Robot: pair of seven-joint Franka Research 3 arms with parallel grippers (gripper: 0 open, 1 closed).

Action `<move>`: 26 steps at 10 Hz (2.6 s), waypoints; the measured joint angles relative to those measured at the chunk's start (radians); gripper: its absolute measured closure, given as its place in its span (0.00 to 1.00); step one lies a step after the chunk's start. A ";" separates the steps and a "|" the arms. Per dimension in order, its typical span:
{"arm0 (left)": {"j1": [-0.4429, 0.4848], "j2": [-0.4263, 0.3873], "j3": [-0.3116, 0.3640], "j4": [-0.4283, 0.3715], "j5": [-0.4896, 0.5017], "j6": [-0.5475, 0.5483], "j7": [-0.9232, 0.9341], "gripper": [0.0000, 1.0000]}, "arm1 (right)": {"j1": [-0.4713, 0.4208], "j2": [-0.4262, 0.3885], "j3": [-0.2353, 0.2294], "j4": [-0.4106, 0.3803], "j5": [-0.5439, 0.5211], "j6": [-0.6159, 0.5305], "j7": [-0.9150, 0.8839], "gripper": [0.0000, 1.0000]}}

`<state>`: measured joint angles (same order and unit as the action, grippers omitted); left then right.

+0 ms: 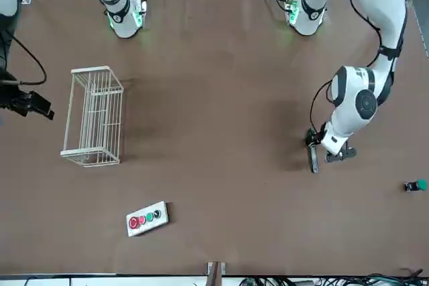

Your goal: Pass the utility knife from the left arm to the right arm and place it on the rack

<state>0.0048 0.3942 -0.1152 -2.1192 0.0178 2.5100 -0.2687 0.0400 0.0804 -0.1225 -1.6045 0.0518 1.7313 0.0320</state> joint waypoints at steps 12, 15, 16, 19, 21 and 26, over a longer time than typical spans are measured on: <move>0.001 0.087 0.009 0.008 0.033 0.104 -0.002 0.26 | 0.018 -0.007 0.005 0.018 0.001 0.012 0.000 0.00; 0.002 0.113 0.011 0.036 0.048 0.104 -0.002 0.31 | 0.019 -0.020 0.004 0.035 0.001 -0.013 0.000 0.00; 0.002 0.119 0.012 0.046 0.048 0.104 -0.002 0.34 | 0.019 -0.023 0.003 0.040 0.001 -0.013 0.000 0.00; 0.003 0.126 0.013 0.061 0.081 0.104 -0.002 0.38 | 0.019 -0.026 0.002 0.053 0.001 -0.013 0.000 0.00; 0.008 0.135 0.014 0.068 0.118 0.104 -0.003 0.41 | 0.019 -0.026 0.002 0.062 0.001 -0.013 0.001 0.00; 0.010 0.148 0.014 0.083 0.121 0.104 -0.003 0.63 | 0.019 -0.026 0.000 0.078 0.001 -0.013 0.000 0.00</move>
<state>0.0147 0.5422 -0.1013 -2.0362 0.1384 2.6137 -0.2713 0.0588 0.0540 -0.1227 -1.5260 0.0525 1.7182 0.0324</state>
